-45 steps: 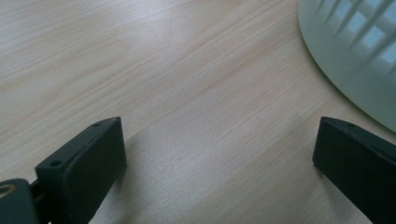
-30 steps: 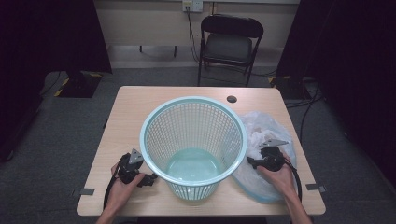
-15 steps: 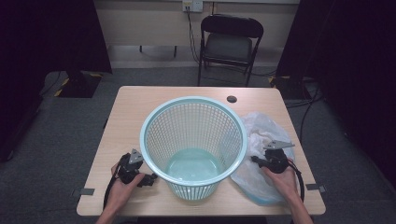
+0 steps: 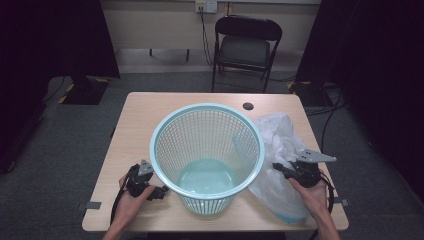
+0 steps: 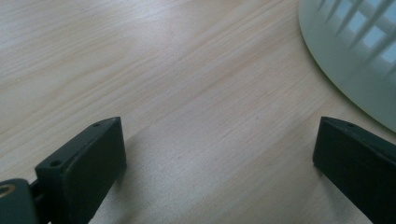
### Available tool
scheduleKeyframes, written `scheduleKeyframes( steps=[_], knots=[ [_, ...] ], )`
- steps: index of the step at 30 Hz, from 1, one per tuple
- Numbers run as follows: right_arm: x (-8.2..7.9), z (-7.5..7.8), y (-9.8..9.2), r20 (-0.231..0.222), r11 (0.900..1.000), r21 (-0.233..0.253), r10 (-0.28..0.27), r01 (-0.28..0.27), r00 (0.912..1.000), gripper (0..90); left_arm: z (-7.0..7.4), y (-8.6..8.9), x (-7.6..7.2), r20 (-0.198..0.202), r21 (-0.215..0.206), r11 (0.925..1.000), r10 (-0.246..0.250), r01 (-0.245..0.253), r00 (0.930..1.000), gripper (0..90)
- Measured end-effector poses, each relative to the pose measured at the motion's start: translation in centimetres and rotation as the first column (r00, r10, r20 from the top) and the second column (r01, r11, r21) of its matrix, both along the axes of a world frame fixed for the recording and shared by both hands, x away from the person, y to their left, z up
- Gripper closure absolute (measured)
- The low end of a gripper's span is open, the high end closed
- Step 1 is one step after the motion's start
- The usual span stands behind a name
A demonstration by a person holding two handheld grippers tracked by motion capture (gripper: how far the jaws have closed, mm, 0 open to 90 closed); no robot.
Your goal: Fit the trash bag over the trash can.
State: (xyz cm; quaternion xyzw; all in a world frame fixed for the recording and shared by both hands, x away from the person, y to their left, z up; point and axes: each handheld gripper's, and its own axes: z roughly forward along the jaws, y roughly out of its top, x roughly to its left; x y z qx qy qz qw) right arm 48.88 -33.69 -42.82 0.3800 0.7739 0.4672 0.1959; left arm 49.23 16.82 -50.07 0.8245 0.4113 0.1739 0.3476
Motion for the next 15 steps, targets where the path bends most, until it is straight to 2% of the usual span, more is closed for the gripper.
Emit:
scheduleKeyframes(
  steps=[5,15],
  knots=[
    [-0.7,1.5,-0.2,0.033,0.999,0.043,0.025,-0.026,0.9991,78.9,0.0,0.0,0.0,0.0,0.001,1.0,-0.001,0.001,1.0,2.0],
    [-1.9,3.8,-1.6,0.095,0.996,0.091,0.014,-0.023,0.9953,79.0,0.0,0.0,0.0,-0.003,0.001,1.0,0.0,0.0,1.0,2.0]
  ],
)
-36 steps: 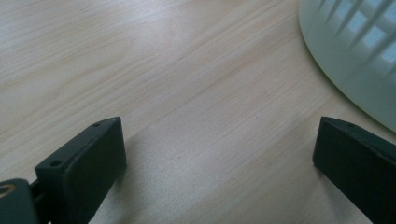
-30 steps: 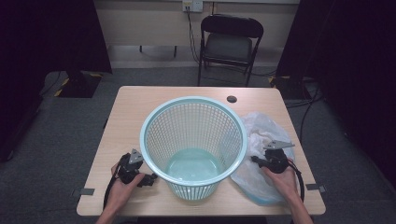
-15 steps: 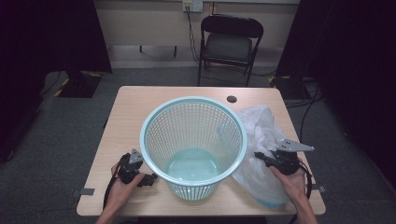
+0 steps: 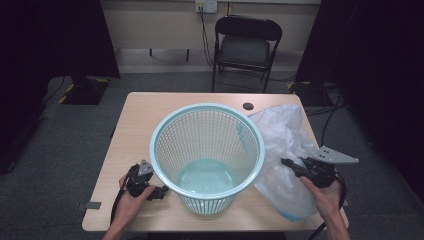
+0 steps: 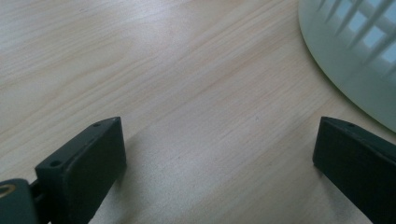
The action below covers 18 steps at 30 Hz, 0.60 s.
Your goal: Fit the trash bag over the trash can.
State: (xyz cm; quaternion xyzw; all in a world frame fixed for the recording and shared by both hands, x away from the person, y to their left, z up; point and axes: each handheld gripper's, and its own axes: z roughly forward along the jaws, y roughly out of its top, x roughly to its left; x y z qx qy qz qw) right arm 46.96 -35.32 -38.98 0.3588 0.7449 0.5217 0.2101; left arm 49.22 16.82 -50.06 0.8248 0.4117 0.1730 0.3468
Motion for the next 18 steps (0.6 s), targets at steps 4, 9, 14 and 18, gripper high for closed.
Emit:
scheduleKeyframes(
  steps=[4,9,14,18],
  knots=[
    [-0.6,1.4,-0.9,0.025,1.0,0.022,-0.006,0.005,0.9997,79.0,0.0,0.0,0.0,0.003,-0.001,1.0,0.0,0.0,1.0,2.0],
    [-1.5,3.2,-1.8,0.074,0.999,0.05,-0.02,0.016,0.997,79.1,0.0,0.0,0.0,0.002,-0.001,1.0,-0.001,0.001,1.0,2.0],
    [-2.0,5.2,-2.4,0.12,0.996,0.088,-0.021,0.011,0.9925,79.1,0.0,0.0,0.0,0.003,-0.005,1.0,0.005,-0.005,1.0,1.4],
    [-2.3,6.6,-2.4,0.155,0.994,0.111,-0.02,0.003,0.9878,79.1,-0.1,-0.1,0.0,0.002,-0.008,0.9999,0.008,-0.008,1.0,1.4]
  ],
)
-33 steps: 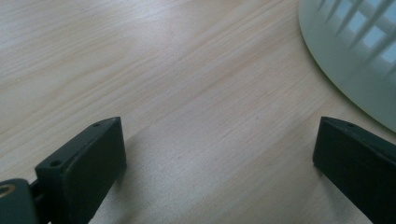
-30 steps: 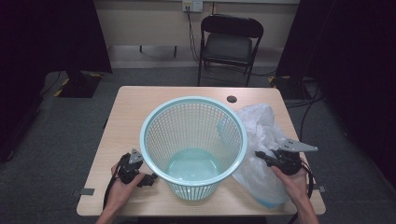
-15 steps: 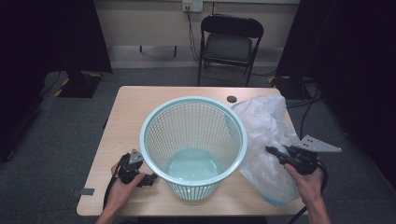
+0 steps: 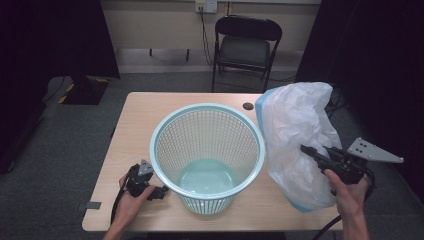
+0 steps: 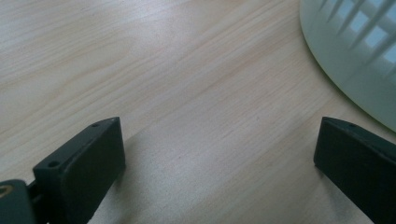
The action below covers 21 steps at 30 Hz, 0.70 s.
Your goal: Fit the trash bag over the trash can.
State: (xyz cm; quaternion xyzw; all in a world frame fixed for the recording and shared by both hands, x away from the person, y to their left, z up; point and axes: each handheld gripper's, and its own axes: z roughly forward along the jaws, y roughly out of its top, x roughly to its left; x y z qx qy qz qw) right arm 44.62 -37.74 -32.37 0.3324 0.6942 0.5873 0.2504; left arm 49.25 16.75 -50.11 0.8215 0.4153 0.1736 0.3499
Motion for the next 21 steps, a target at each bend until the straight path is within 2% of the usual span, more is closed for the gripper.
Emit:
scheduleKeyframes(
  steps=[7,11,17,21],
  knots=[
    [-0.6,2.0,-0.3,0.058,0.997,0.068,0.023,-0.027,0.9981,79.2,0.0,0.0,0.1,-0.001,0.001,1.0,0.003,-0.003,1.0,0.4],
    [-1.0,3.2,0.4,0.094,0.996,0.074,0.049,-0.056,0.9944,79.2,0.0,0.0,0.1,-0.001,0.001,1.0,0.003,-0.003,1.0,0.4],
    [-1.0,4.6,2.4,0.113,0.99,0.083,0.104,-0.113,0.9882,79.2,0.0,0.0,0.1,-0.001,0.001,1.0,0.003,-0.003,1.0,0.4],
    [-0.7,5.3,4.2,0.128,0.982,0.093,0.152,-0.164,0.98,79.2,0.0,0.0,0.0,-0.002,0.002,0.9999,0.012,-0.012,0.9999,0.4]
  ],
)
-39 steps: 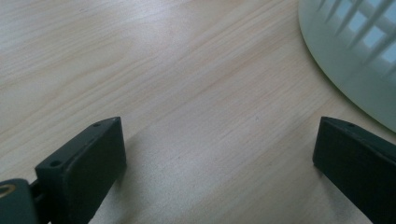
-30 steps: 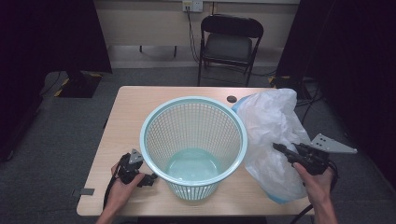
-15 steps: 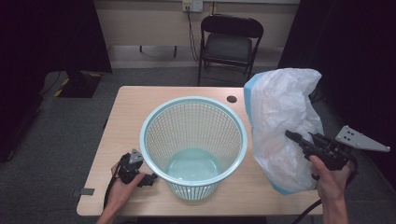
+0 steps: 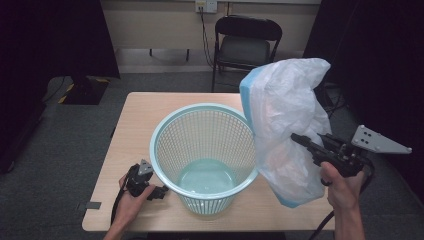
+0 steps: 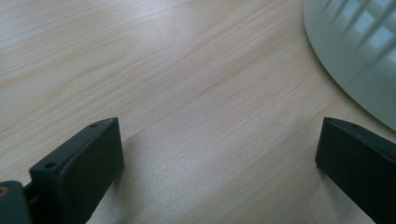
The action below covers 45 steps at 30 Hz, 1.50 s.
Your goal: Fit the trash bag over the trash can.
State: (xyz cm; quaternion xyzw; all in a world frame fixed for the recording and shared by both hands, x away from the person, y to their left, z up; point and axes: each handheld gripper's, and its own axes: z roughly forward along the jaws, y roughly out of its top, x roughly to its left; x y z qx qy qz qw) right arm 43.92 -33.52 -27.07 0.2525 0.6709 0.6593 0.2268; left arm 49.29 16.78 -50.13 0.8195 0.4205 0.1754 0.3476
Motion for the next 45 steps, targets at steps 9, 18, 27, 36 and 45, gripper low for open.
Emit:
scheduleKeyframes(
  steps=[9,18,27,36,45],
  knots=[
    [0.3,2.0,4.0,0.041,0.996,0.015,0.091,-0.092,0.995,79.2,0.0,0.0,0.0,0.001,0.002,1.0,0.001,-0.001,1.0,0.4],
    [1.2,1.5,8.4,0.037,0.983,0.033,0.178,-0.179,0.9833,79.2,0.0,0.0,0.0,0.001,0.002,1.0,0.001,-0.001,1.0,0.4],
    [0.6,5.2,11.7,0.106,0.969,0.011,0.242,-0.245,0.9644,79.2,0.0,0.0,0.0,0.001,0.003,1.0,0.001,-0.001,1.0,0.4],
    [0.6,4.8,15.1,0.091,0.945,-0.064,0.325,-0.321,0.9412,78.3,0.0,0.0,0.0,0.001,0.003,1.0,0.001,-0.001,1.0,0.4],
    [0.9,3.9,16.7,0.059,0.939,-0.132,0.327,-0.317,0.9432,53.4,0.0,0.0,0.0,0.001,0.002,1.0,0.001,-0.001,1.0,0.4]
  ],
)
